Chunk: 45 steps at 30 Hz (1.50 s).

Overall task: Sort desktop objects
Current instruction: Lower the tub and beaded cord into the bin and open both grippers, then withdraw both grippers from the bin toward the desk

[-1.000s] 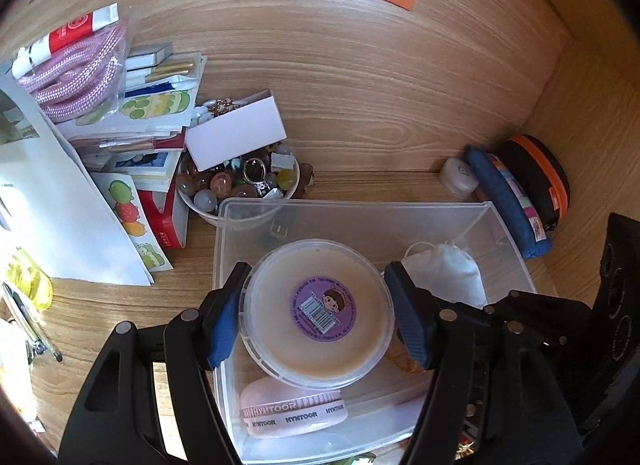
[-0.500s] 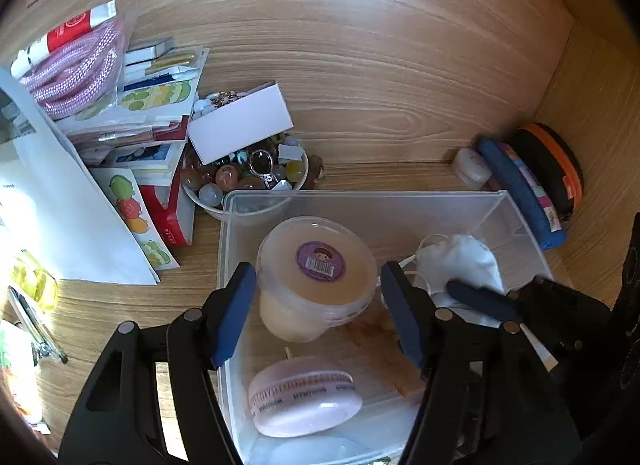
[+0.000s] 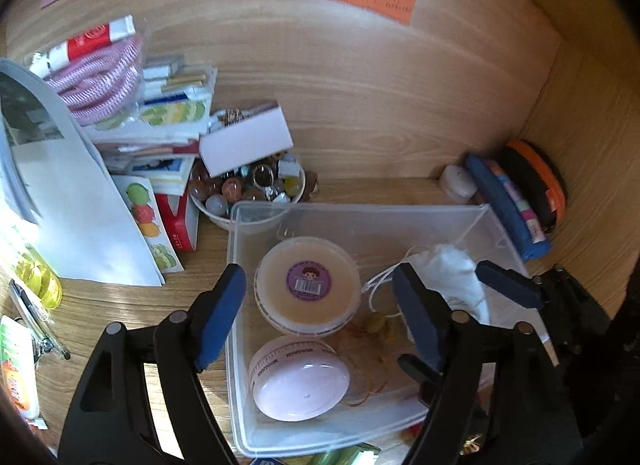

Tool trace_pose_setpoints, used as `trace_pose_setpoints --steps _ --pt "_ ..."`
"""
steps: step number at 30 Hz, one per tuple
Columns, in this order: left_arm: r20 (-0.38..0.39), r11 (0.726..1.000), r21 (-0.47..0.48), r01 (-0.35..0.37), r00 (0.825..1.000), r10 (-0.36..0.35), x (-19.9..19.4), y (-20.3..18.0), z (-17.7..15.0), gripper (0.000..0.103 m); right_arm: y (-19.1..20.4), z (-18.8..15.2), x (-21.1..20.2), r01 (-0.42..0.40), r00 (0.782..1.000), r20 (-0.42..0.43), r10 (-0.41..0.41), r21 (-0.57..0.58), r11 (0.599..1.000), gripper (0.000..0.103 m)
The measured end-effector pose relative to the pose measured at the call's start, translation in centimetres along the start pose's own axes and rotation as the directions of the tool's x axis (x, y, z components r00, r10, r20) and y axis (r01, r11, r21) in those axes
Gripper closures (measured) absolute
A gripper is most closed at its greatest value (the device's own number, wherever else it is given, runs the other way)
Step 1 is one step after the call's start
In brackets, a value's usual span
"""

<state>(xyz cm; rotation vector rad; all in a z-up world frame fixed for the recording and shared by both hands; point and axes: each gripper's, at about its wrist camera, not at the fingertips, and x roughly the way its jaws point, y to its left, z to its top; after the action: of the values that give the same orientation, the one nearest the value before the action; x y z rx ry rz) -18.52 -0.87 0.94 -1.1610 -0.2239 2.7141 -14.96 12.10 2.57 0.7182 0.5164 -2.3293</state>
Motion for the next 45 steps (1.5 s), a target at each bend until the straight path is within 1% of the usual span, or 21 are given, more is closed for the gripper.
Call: trace_pose_setpoints --steps 2,4,7,11,13,16,19,21,24,26,28,33,37,41,45 --pt "0.018 1.000 -0.003 0.000 1.000 0.000 -0.6 0.0 0.1 0.019 -0.1 0.0 -0.3 0.009 1.000 0.006 -0.009 0.001 1.000 0.024" --pt "0.027 1.000 -0.001 -0.011 1.000 0.011 -1.0 -0.2 0.3 0.014 -0.3 0.1 -0.4 0.013 1.000 0.006 -0.013 0.006 1.000 0.023" --pt "0.038 0.999 0.018 -0.040 0.999 0.039 -1.9 -0.6 0.2 0.013 -0.4 0.2 -0.1 0.019 1.000 -0.011 -0.019 0.017 1.000 0.015" --pt "0.049 0.997 0.025 -0.073 0.996 0.072 -3.5 -0.8 -0.1 0.010 -1.2 0.5 -0.1 -0.003 1.000 -0.021 0.004 0.053 0.999 0.014" --pt "0.064 0.995 0.026 -0.098 0.993 0.096 -4.8 -0.8 -0.5 0.008 -1.8 0.7 -0.3 0.003 1.000 -0.025 -0.001 0.081 0.997 0.014" --pt "0.085 0.994 0.015 -0.108 0.991 0.106 -6.6 -0.7 -1.0 0.004 -2.7 1.1 -1.1 0.009 1.000 -0.014 -0.008 0.120 0.993 0.014" --pt "0.100 0.992 0.017 -0.126 0.987 0.124 -8.1 -0.8 -1.7 0.004 -3.4 1.5 -2.5 0.001 1.000 0.000 -0.001 0.157 0.988 0.014" --pt "0.109 0.991 0.023 -0.135 0.985 0.131 -8.8 -0.9 -2.1 0.004 -3.8 1.6 -4.1 -0.012 1.000 0.023 0.008 0.176 0.984 0.014" --pt "0.116 0.990 0.027 -0.140 0.984 0.136 -9.9 -1.2 -3.0 0.004 -3.8 1.6 -6.0 -0.013 0.999 0.044 0.005 0.184 0.983 0.013" --pt "0.119 0.990 0.030 -0.140 0.984 0.136 -10.6 -1.3 -3.6 0.004 -3.6 1.3 -7.5 -0.012 0.998 0.064 0.000 0.185 0.983 0.009" --pt "0.120 0.989 0.035 -0.143 0.983 0.138 -11.1 -1.5 -4.2 0.003 -3.4 0.9 -9.1 -0.012 0.996 0.090 -0.005 0.194 0.981 0.001" --pt "0.123 0.985 0.062 -0.161 0.981 0.152 -12.3 -1.9 -6.1 0.003 -3.4 -0.5 -12.5 -0.008 0.990 0.137 -0.022 0.216 0.976 0.000" --pt "0.131 0.987 0.060 -0.148 0.982 0.139 -13.4 -1.8 -7.8 0.003 -3.2 -1.9 -14.0 -0.003 0.989 0.143 -0.032 0.237 0.972 0.000" --pt "0.137 0.985 0.053 -0.166 0.978 0.157 -13.9 -1.4 -9.1 0.002 -3.3 -3.5 -14.8 0.003 0.991 0.130 -0.038 0.262 0.965 0.000" --pt "0.107 0.986 0.040 -0.163 0.982 0.158 -13.5 -0.7 -10.5 0.002 -3.4 -5.0 -15.0 0.019 0.992 0.113 -0.053 0.283 0.959 0.000"
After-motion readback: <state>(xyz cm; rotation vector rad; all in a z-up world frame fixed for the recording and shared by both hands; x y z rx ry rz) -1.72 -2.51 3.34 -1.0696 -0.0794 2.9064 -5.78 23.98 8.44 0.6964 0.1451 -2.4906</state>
